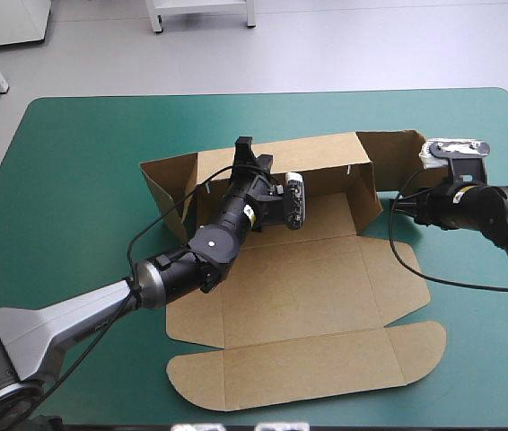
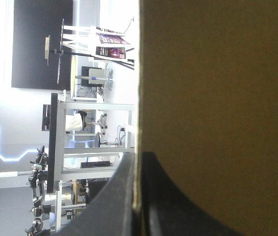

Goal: Fold the box

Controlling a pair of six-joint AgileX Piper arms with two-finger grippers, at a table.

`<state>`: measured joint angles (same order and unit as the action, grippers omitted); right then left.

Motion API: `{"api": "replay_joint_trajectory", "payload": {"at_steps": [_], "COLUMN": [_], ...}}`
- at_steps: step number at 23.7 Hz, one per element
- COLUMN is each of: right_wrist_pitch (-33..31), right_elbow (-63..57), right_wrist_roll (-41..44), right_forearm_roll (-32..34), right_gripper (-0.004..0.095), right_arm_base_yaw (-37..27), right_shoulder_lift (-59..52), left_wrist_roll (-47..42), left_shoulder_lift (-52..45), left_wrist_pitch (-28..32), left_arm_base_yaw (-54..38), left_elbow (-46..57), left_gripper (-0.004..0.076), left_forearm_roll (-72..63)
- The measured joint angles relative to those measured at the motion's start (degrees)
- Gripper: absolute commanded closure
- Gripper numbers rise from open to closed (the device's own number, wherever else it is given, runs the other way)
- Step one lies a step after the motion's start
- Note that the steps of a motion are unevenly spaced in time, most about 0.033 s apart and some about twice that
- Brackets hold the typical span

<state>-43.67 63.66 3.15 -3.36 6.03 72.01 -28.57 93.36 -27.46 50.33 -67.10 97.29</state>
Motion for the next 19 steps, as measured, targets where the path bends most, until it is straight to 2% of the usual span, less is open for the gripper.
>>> {"api": "replay_joint_trajectory", "payload": {"at_steps": [4,11,15,19], "right_wrist_pitch": [-0.3,-1.6,-3.2,-8.4], "right_elbow": [0.1,2.8,13.0,30.6], "right_wrist_roll": [-7.3,-12.6,-12.8,-12.8], "right_forearm_roll": [-8.3,-13.0,-12.0,-9.9], "right_gripper": [0.049,0.049,0.049,0.049], "right_arm_base_yaw": [-2.4,-2.4,-2.4,-2.5], "right_shoulder_lift": [0.8,2.1,4.2,13.6], "left_wrist_roll": [-2.3,-2.6,-2.6,-2.6], "left_shoulder_lift": [0.3,4.2,4.5,4.5], "left_wrist_pitch": [-0.1,-2.5,-3.1,-3.0], "left_arm_base_yaw": [0.0,0.0,0.0,0.1], "left_elbow": [0.0,-0.4,-0.6,-0.6], "left_gripper": [0.0732,0.0732,0.0732,0.0732], "left_forearm_roll": [0.3,3.3,3.6,3.6]}}
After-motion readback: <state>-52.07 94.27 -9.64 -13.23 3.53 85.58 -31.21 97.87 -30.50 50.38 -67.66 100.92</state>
